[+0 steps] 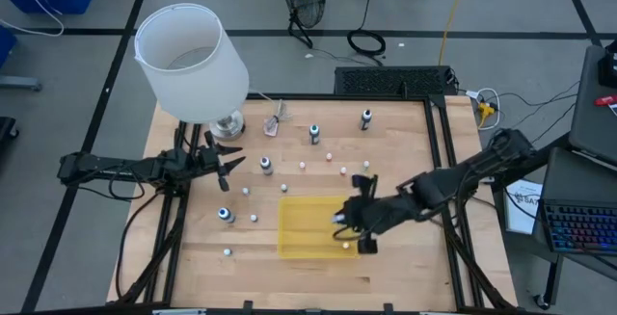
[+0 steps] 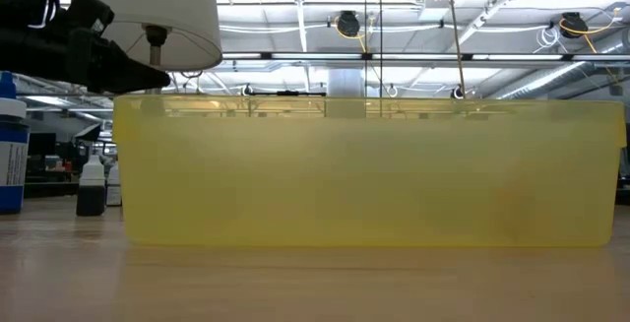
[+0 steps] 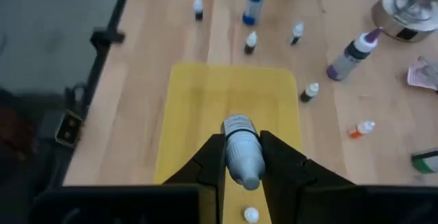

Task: Pick & Place food coloring
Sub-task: Put the small green food coloring bottle into the yellow container

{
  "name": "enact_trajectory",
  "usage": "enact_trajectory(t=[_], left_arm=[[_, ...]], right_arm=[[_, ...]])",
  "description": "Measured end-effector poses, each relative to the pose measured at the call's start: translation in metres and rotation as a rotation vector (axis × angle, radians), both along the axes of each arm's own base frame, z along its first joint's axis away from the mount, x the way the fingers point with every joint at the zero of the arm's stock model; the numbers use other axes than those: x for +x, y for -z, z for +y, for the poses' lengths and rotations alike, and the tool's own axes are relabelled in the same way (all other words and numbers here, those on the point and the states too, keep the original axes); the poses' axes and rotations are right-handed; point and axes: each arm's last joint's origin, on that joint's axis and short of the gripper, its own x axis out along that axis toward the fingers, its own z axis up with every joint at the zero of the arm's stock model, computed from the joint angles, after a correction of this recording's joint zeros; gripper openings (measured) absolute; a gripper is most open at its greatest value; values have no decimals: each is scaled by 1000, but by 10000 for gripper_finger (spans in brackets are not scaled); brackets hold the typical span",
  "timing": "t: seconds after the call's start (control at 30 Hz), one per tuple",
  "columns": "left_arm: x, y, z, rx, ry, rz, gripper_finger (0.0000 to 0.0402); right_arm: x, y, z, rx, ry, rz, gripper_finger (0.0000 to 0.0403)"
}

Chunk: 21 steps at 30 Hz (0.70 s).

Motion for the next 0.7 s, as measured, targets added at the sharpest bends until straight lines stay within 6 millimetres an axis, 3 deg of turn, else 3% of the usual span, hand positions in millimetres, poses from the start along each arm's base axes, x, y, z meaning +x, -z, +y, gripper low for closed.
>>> enact_trajectory(t=[0.17, 0.33, 0.53, 0.7], left_arm=[[0, 0, 0, 0, 1, 3, 132], [0, 0, 0, 0, 0, 4, 131], [0, 0, 0, 0, 0, 4, 132], [0, 0, 0, 0, 0, 4, 132]], right_arm=[[36, 15, 17, -113, -18, 211, 55], [62, 72, 24, -166, -78, 499, 55], [74, 138, 30, -181, -132, 697, 55], [80, 163, 33, -205, -137, 756, 55]])
